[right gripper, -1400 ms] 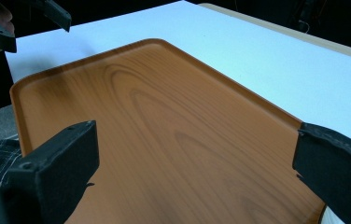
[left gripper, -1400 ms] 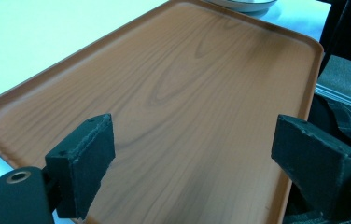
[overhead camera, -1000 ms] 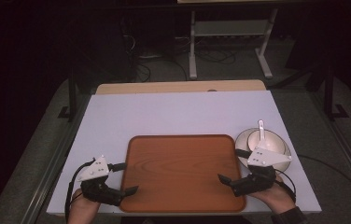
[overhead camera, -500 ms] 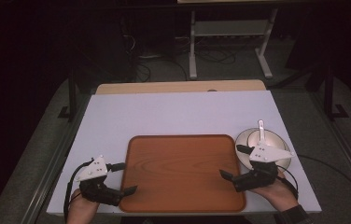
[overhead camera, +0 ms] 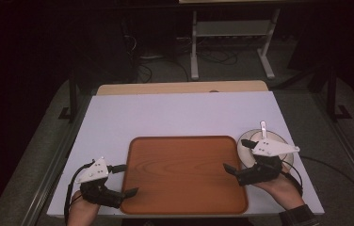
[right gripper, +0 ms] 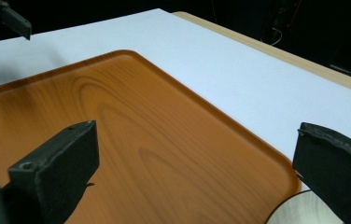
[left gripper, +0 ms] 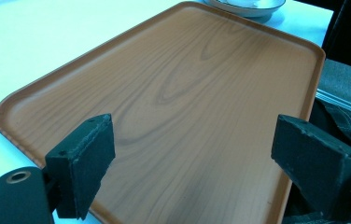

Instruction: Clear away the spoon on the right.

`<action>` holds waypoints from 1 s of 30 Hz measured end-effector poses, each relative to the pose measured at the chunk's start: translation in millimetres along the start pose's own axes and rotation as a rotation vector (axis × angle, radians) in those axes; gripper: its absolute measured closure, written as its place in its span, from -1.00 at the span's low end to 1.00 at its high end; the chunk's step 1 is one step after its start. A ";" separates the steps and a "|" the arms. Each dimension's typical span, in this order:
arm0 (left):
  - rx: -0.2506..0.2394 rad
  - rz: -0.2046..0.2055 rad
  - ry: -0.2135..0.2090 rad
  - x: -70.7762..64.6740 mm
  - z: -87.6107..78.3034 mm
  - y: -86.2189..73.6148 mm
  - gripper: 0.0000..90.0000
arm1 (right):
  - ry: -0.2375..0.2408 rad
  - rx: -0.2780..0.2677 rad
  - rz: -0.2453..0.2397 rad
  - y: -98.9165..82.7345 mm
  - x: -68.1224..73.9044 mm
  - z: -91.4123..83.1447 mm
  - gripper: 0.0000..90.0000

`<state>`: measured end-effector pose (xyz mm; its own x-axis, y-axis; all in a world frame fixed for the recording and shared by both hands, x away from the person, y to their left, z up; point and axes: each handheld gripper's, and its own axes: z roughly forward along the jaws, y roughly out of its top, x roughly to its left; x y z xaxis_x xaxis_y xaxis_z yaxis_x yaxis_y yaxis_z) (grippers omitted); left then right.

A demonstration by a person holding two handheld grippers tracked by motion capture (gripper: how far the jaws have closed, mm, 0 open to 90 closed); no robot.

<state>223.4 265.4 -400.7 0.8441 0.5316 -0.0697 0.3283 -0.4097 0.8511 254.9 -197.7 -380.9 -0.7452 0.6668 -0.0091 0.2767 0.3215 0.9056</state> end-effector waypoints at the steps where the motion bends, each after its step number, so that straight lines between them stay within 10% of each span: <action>1: 0.000 -0.001 0.000 0.0 0.0 -0.1 -0.71 | -0.005 -0.002 -0.003 2.4 -1.6 0.0 -1.00; 30: 0.011 -0.001 -0.015 -0.5 1.0 0.1 -0.71 | -0.074 -0.011 0.012 16.9 -37.9 -2.2 -1.00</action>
<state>223.4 264.4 -401.2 0.8502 0.5207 -0.0781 0.3332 -0.4173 0.8455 286.5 -219.0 -364.3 -0.6947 0.7188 -0.0291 0.2786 0.3061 0.9103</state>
